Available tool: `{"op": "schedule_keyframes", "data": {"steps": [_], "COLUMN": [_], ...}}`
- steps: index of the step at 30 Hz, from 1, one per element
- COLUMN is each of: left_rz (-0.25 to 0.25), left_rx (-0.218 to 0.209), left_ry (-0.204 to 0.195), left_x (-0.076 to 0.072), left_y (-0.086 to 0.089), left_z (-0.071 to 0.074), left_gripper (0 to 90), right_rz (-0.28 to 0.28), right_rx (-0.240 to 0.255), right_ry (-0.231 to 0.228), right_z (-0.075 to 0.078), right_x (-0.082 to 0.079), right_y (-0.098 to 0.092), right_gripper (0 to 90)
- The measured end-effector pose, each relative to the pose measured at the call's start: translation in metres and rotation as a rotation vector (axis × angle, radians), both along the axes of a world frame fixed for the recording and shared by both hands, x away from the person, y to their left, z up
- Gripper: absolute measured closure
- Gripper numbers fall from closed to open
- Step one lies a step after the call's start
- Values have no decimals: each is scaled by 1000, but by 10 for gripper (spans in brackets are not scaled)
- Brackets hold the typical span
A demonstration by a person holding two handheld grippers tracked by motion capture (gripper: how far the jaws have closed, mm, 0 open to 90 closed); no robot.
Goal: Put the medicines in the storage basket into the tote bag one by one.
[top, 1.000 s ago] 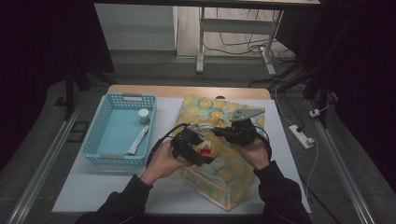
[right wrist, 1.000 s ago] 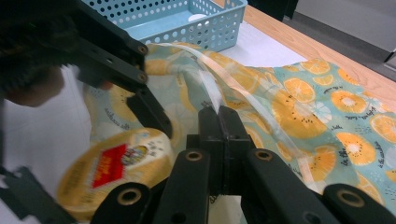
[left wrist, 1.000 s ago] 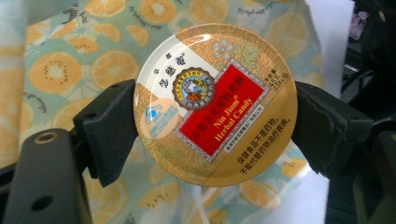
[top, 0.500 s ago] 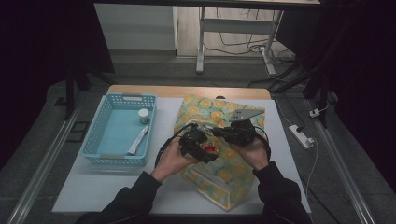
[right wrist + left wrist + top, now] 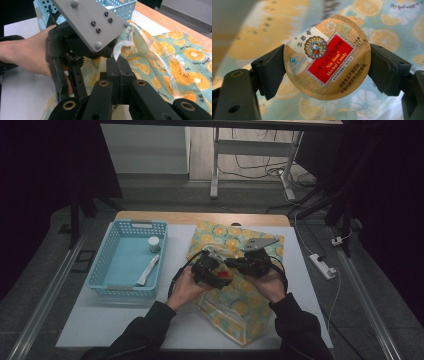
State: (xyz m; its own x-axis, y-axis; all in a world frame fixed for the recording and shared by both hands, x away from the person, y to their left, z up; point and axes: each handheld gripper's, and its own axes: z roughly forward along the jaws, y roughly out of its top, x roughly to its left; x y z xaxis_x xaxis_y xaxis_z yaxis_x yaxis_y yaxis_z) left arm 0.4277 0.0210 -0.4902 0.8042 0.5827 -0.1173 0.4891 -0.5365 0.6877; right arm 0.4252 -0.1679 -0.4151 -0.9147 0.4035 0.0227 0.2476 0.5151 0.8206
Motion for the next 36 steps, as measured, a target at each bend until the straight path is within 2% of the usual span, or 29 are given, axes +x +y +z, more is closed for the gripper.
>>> {"op": "schedule_keyframes", "data": {"steps": [9, 14, 17, 24, 28, 30, 32, 36], "left_rz": [11, 18, 16, 10, -25, -37, -34, -42], "left_rx": [-14, -1, -22, -46, -66, -89, -102, -91], "left_ry": [-16, -30, -31, -22, -1, 16, 28, 32], "left_x": [5, 8, 9, 8, 3, 1, -2, -7], "left_y": [1, 0, 0, 1, 4, 6, 7, 11], "left_z": [-16, -26, -29, -20, -11, -8, -5, 2], "left_gripper": [199, 198, 194, 117, 75, 60, 51, 49], "right_rz": [5, 4, 4, 1, -2, -3, -4, -5], "right_rx": [-12, -25, -31, -23, -19, -16, -14, -12], "right_ry": [6, 9, 10, 9, 4, 4, 1, 0], "right_z": [-5, -8, -9, -8, -6, -5, -4, -3], "right_x": [0, 2, 2, 2, 2, 2, 2, 1], "right_y": [3, 4, 4, 3, 1, 0, -1, -1], "right_gripper": [900, 900, 900, 900, 900, 900, 900, 900]}}
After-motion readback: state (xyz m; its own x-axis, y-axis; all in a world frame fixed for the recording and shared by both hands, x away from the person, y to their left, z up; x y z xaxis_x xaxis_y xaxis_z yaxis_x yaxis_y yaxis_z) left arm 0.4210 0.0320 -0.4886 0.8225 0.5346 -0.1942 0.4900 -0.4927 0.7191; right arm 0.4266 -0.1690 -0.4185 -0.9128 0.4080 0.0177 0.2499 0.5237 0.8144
